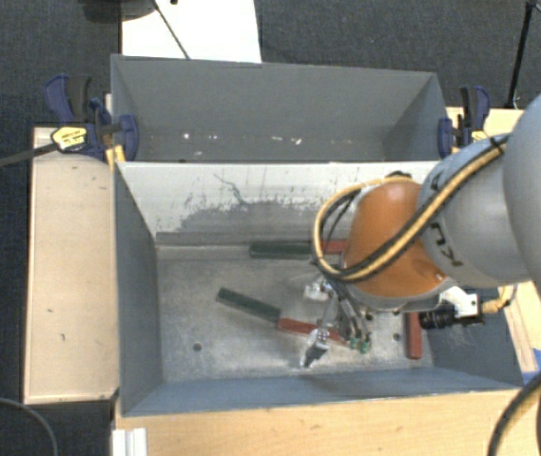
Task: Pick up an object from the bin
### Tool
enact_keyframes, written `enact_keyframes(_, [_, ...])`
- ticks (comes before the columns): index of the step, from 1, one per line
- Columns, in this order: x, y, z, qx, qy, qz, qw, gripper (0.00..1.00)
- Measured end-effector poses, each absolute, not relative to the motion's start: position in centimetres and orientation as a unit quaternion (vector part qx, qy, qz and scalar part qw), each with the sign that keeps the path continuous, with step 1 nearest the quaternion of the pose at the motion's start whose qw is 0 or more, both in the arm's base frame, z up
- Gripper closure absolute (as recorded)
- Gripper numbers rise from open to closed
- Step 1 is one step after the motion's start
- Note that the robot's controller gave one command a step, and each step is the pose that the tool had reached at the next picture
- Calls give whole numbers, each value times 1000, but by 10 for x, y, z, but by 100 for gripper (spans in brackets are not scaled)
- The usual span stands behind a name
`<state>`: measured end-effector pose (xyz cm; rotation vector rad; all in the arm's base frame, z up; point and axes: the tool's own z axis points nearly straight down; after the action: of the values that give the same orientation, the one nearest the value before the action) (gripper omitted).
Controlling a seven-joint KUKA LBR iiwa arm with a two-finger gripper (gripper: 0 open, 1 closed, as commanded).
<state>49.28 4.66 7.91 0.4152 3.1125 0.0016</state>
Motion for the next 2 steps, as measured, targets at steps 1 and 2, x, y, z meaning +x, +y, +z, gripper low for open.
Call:
enact_keyframes(1, [493,47,79,133,991,1,1,100])
enact_keyframes(2, [493,47,79,133,991,1,1,100])
